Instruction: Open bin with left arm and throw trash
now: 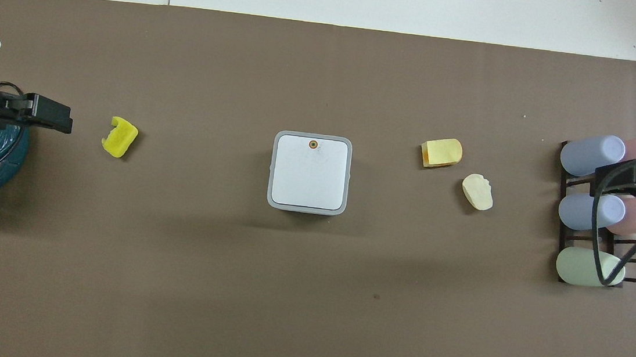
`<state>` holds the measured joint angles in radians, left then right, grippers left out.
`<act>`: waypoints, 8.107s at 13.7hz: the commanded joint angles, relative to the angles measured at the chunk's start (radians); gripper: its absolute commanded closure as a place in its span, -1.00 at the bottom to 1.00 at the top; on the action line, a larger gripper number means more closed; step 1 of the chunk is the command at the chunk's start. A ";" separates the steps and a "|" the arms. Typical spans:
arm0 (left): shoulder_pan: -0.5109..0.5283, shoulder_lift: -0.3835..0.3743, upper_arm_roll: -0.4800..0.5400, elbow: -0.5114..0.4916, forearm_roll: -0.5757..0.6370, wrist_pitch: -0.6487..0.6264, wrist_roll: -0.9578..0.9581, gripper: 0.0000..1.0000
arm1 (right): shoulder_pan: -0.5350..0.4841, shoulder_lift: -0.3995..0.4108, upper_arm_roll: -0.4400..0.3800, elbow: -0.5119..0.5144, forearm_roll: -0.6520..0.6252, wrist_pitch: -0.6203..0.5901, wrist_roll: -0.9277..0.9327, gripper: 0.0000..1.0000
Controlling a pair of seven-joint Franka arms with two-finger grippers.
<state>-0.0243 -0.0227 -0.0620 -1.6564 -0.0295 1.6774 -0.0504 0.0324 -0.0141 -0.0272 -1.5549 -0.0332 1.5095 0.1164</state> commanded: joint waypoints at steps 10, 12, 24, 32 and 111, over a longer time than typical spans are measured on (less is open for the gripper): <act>-0.120 -0.069 0.010 -0.164 -0.015 0.162 -0.263 0.43 | -0.008 -0.056 0.009 -0.111 -0.008 0.058 -0.019 -1.00; -0.175 -0.069 0.010 -0.195 -0.016 0.206 -0.365 0.90 | -0.019 -0.078 0.009 -0.184 -0.007 0.157 -0.050 -1.00; -0.508 0.150 0.010 -0.283 -0.154 0.821 -0.769 1.00 | -0.020 0.206 0.009 -0.438 0.107 0.693 -0.655 -1.00; -0.540 0.267 0.010 -0.229 -0.198 0.929 -0.769 1.00 | 0.047 0.243 0.016 -0.573 0.134 0.880 -0.658 -0.89; -0.488 0.305 0.008 0.073 -0.058 0.349 -0.830 -0.98 | 0.086 0.421 0.062 -0.384 0.171 1.086 -0.446 1.00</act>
<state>-0.4957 0.2726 -0.0702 -1.6001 -0.0849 2.0299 -0.8749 0.1372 0.4218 0.0274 -1.9151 0.1660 2.5946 -0.3341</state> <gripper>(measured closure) 0.533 0.639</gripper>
